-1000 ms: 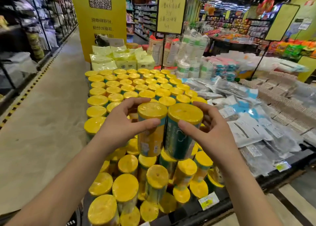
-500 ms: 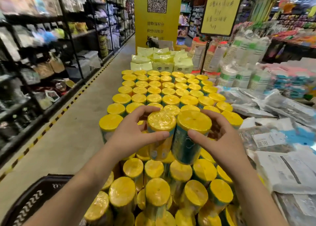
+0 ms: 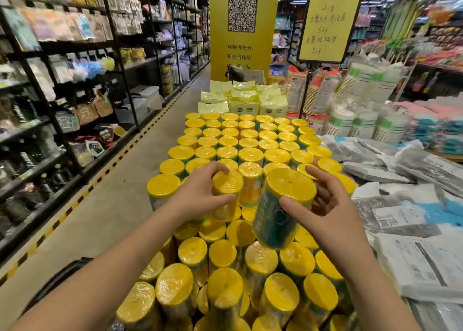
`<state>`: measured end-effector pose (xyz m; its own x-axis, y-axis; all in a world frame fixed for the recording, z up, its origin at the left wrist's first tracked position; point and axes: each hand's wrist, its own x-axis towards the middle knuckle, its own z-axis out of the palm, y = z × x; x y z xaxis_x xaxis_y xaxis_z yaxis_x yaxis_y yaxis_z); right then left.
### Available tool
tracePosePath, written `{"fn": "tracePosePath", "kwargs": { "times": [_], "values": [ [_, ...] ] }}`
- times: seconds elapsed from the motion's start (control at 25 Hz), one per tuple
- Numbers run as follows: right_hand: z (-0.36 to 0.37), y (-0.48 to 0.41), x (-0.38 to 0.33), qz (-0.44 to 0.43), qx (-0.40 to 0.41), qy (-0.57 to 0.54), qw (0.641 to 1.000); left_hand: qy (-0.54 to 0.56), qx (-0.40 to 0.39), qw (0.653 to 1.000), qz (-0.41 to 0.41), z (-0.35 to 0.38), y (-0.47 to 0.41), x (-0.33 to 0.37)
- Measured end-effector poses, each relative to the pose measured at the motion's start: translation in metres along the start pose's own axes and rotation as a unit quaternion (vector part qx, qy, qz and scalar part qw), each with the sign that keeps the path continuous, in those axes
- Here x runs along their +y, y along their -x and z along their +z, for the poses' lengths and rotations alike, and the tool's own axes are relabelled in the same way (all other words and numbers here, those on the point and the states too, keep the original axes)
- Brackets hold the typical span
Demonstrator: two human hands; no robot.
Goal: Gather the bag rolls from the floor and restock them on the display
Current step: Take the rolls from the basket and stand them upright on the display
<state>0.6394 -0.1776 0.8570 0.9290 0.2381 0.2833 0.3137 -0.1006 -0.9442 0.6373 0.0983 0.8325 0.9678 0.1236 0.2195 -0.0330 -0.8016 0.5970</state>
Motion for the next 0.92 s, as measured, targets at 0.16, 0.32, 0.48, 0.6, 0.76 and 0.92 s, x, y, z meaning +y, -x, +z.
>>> {"fn": "tracePosePath", "kwargs": {
  "times": [0.16,0.32,0.48,0.6,0.76,0.92],
  "values": [
    [-0.001,0.002,0.003,-0.005,0.014,0.003,1.000,-0.055,-0.002,0.998,-0.013,0.010,-0.010,-0.021],
    [0.003,0.003,0.004,0.004,0.022,-0.007,1.000,-0.135,-0.032,0.990,0.011,0.012,-0.012,-0.028],
    [0.007,0.001,0.004,0.003,0.019,-0.012,1.000,-0.194,-0.005,0.981,0.024,0.015,-0.014,-0.030],
    [0.007,-0.002,0.005,0.002,0.016,-0.003,1.000,-0.224,-0.002,0.974,0.024,0.017,-0.016,-0.024],
    [0.010,-0.005,0.009,0.003,0.016,0.008,1.000,-0.286,-0.039,0.957,0.012,0.011,-0.027,-0.011],
    [0.011,-0.011,0.009,0.005,0.008,0.039,0.999,-0.328,-0.006,0.945,0.011,0.014,-0.018,-0.007]
  ]
}}
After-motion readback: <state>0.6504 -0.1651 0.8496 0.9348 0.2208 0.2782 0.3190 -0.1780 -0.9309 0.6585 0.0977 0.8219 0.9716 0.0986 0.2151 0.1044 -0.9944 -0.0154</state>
